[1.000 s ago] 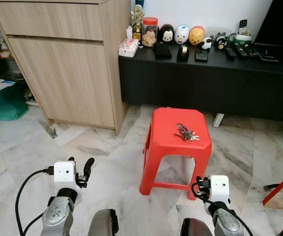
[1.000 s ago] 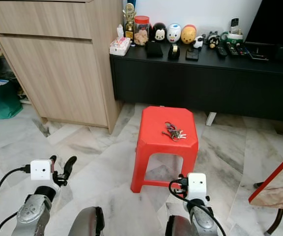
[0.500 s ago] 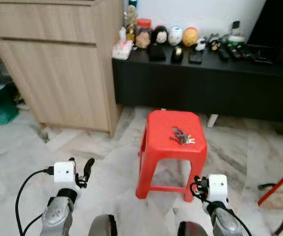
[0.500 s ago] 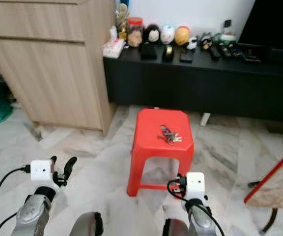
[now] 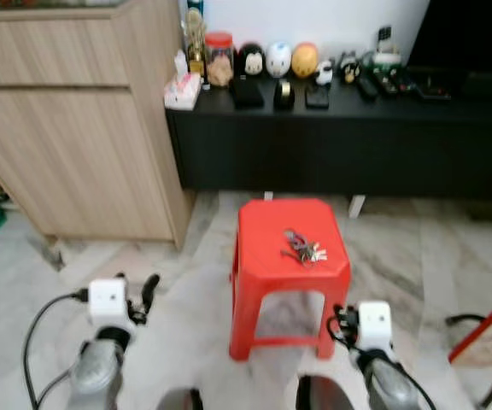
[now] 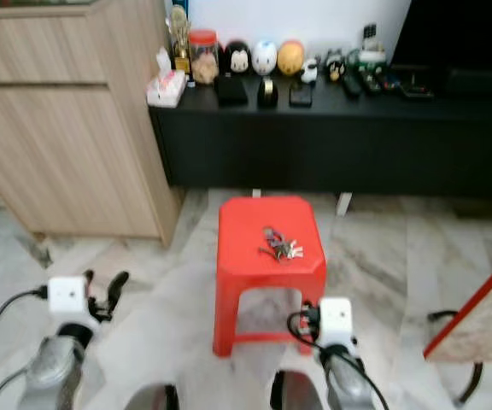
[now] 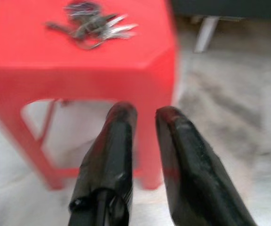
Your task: Hang keys on a hook
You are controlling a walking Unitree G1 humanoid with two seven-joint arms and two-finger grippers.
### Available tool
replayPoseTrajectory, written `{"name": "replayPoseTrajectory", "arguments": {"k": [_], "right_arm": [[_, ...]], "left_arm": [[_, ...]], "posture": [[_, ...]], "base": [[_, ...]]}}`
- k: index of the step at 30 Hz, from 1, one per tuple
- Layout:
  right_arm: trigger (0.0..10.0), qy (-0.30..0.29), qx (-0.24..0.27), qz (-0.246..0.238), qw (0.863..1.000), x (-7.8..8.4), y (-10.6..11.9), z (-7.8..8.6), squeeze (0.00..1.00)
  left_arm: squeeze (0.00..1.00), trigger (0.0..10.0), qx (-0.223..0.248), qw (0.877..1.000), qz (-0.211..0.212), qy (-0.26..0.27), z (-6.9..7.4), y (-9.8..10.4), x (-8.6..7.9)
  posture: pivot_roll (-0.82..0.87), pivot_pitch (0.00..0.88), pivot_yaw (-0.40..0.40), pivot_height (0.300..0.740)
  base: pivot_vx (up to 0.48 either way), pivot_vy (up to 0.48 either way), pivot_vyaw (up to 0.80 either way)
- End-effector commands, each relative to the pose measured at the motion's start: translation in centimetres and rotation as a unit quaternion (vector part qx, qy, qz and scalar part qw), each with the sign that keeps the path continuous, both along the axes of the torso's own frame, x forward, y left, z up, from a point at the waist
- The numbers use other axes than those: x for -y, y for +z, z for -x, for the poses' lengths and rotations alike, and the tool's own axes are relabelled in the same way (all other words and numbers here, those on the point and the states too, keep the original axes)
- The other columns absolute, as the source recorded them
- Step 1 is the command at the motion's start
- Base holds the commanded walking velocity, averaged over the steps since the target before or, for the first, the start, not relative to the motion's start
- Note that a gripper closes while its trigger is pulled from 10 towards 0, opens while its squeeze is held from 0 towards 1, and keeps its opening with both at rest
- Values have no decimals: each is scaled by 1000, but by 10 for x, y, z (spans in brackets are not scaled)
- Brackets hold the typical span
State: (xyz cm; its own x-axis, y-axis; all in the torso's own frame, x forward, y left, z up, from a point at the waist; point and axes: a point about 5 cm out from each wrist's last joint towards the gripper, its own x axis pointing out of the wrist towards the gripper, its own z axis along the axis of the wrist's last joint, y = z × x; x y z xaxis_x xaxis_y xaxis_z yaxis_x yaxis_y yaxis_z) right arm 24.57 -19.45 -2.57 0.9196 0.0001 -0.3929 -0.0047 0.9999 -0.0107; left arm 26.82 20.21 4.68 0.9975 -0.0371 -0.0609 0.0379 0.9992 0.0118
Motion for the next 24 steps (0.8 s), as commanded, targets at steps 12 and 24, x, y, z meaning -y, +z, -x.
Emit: {"name": "replayPoseTrajectory", "arguments": {"k": [12, 24], "right_arm": [[10000, 16, 2, -11, 1000, -11, 1, -3, 0], [10000, 2, 1, -19, 1000, -9, 1, -5, 0]], "left_arm": [[0, 10000, -9, 1000, -9, 21, 5, -2, -15], [0, 10000, -8, 1000, -11, 23, 5, -2, -17]], "posture": [[40, 0, -40, 586], [44, 0, -39, 586]], "base": [[303, 0, 0], [303, 0, 0]]}}
